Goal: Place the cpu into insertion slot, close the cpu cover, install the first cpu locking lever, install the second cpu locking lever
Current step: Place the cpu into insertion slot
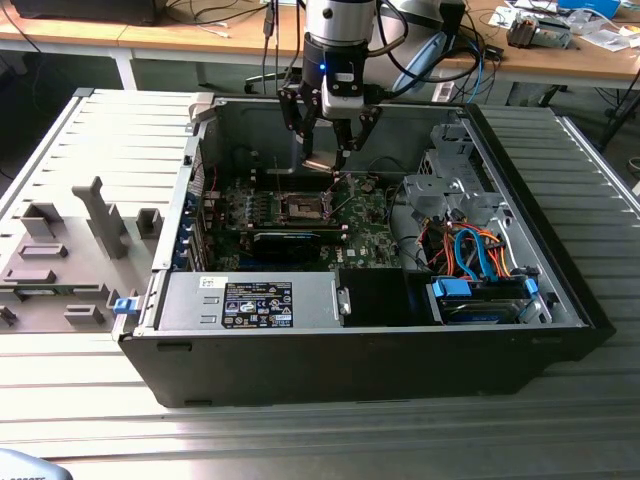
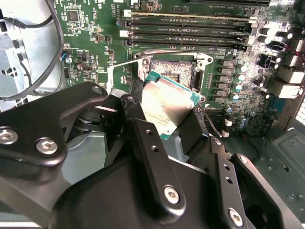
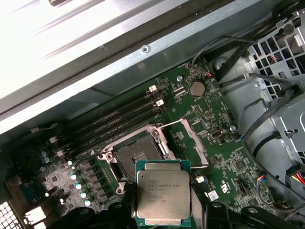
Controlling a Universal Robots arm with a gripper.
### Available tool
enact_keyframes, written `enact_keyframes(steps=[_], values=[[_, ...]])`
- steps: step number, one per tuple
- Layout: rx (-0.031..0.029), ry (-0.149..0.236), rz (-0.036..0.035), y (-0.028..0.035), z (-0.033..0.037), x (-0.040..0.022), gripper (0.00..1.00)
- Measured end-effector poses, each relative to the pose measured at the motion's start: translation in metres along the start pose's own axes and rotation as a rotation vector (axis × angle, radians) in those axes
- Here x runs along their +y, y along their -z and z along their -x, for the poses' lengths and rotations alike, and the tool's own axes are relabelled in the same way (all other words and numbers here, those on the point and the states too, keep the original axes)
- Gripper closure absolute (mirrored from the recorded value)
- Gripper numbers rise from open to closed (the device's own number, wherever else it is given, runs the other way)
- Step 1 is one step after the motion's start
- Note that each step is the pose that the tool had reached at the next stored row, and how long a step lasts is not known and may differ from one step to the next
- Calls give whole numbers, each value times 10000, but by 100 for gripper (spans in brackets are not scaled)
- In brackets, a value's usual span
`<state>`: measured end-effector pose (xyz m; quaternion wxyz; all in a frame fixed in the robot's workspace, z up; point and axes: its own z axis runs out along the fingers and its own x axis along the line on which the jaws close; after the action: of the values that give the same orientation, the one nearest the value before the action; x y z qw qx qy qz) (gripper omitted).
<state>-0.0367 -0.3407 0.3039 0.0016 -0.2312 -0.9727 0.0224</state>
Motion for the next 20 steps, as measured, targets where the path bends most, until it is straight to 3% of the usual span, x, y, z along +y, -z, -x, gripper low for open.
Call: enact_keyframes(steps=[20], values=[[-62,-89,-133,0,0,0,45]])
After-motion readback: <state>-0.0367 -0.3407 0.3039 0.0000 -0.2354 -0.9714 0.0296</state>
